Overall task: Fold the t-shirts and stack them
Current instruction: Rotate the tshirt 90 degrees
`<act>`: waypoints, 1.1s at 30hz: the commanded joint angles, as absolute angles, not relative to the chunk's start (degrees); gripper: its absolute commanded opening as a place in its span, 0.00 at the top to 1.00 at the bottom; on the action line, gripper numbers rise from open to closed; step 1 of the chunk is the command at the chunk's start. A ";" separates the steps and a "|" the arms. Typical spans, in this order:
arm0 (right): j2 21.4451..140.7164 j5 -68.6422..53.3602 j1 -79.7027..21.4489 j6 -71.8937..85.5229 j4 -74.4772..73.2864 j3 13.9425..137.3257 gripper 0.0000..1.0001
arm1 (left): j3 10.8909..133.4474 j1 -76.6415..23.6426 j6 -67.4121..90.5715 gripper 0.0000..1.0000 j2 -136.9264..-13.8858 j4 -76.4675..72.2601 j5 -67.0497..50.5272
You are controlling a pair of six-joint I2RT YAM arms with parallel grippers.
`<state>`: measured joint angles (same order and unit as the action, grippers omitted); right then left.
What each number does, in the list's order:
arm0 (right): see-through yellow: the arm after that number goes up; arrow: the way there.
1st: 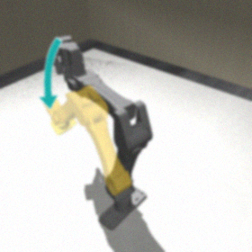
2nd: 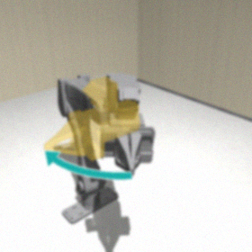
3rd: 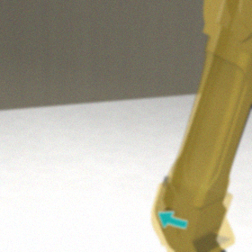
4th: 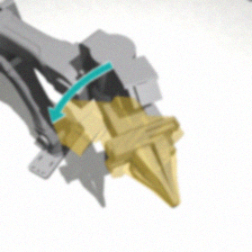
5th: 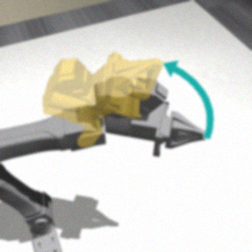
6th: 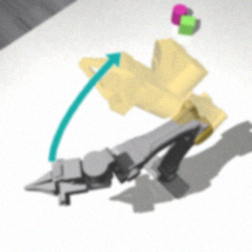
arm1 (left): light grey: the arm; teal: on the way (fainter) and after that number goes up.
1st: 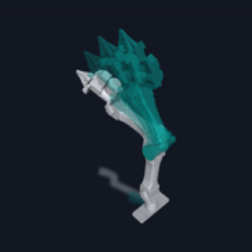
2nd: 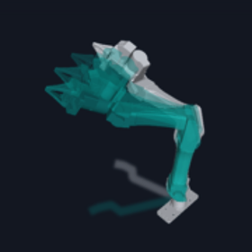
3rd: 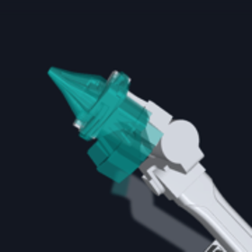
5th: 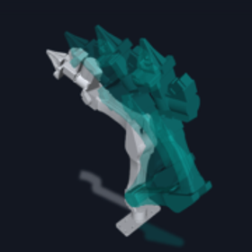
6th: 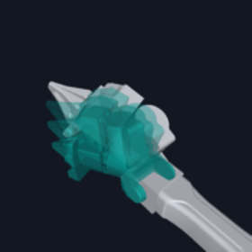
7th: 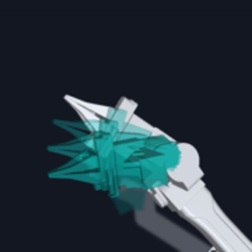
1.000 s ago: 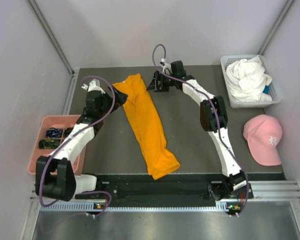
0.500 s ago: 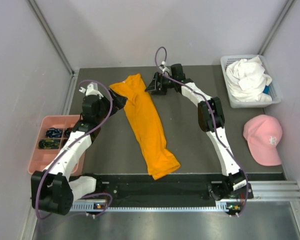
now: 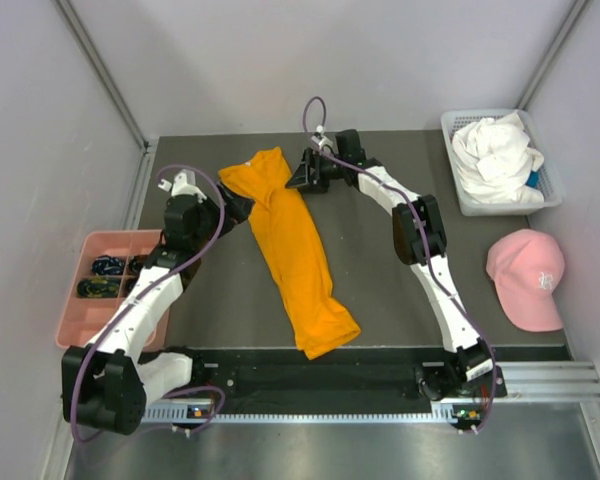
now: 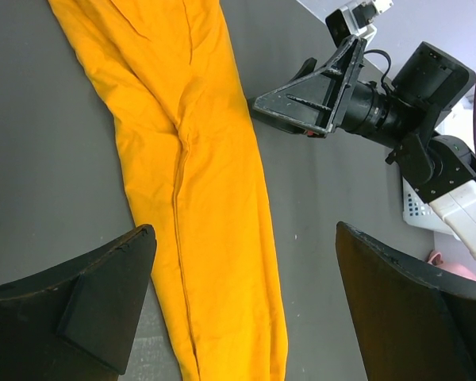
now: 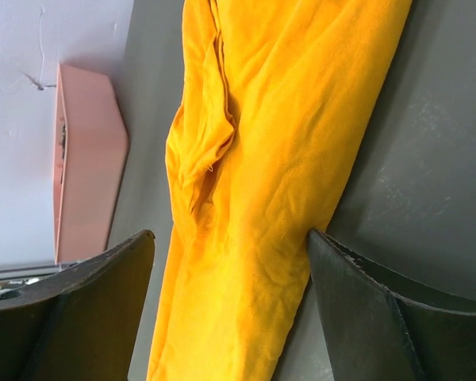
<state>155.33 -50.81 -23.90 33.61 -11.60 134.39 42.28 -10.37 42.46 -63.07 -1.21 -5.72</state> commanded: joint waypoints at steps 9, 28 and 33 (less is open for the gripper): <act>156.18 -50.80 -24.79 31.46 -12.48 135.09 0.72 | 40.69 -10.63 43.59 0.01 -60.47 -2.55 -6.15; 153.72 -43.86 -21.01 38.58 -5.54 127.62 1.00 | 39.90 -10.55 43.68 0.01 -60.29 -2.20 -6.33; 153.81 -40.61 -19.07 40.16 -5.27 127.18 1.00 | 39.90 -10.55 43.42 0.01 -60.12 -1.76 -5.80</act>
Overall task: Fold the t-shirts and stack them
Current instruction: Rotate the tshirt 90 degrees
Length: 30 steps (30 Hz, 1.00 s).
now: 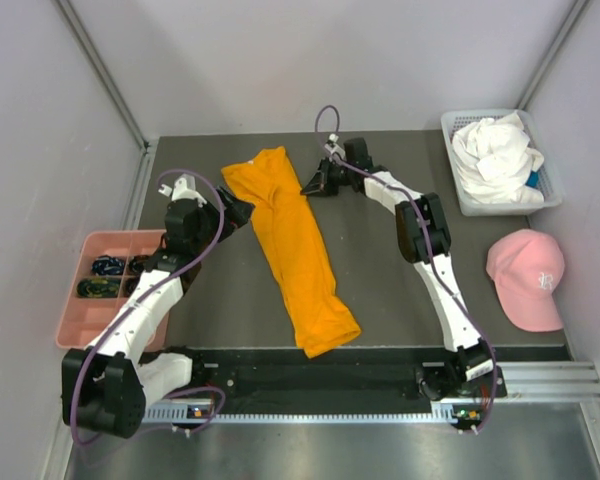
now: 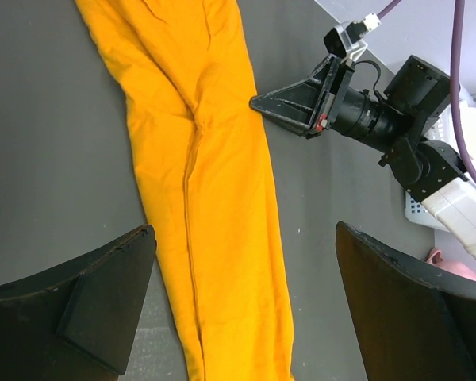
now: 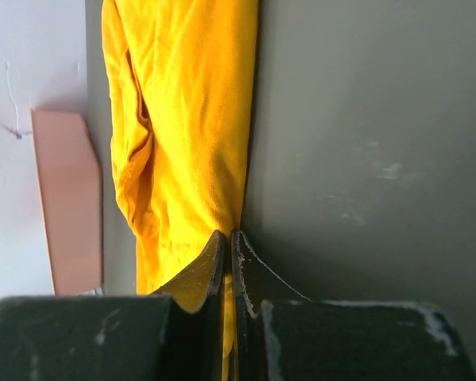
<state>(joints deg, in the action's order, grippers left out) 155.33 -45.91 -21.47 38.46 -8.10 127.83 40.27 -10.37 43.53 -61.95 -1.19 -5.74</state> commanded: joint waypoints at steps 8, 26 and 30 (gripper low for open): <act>153.81 -37.45 -14.95 43.50 -2.20 125.86 1.00 | 39.55 -10.55 43.42 0.01 -60.29 -1.67 -5.45; 139.93 -26.90 -10.28 43.59 3.87 103.81 1.00 | 39.90 -10.55 44.21 0.01 -61.88 -2.46 -8.08; 140.18 -27.77 -9.76 43.51 3.69 103.80 0.92 | 39.82 -10.55 43.77 0.01 -61.26 -1.59 -8.00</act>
<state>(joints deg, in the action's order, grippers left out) 142.65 -31.07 -10.96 45.60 4.71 104.95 39.97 -10.37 43.79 -62.04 -1.06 -7.11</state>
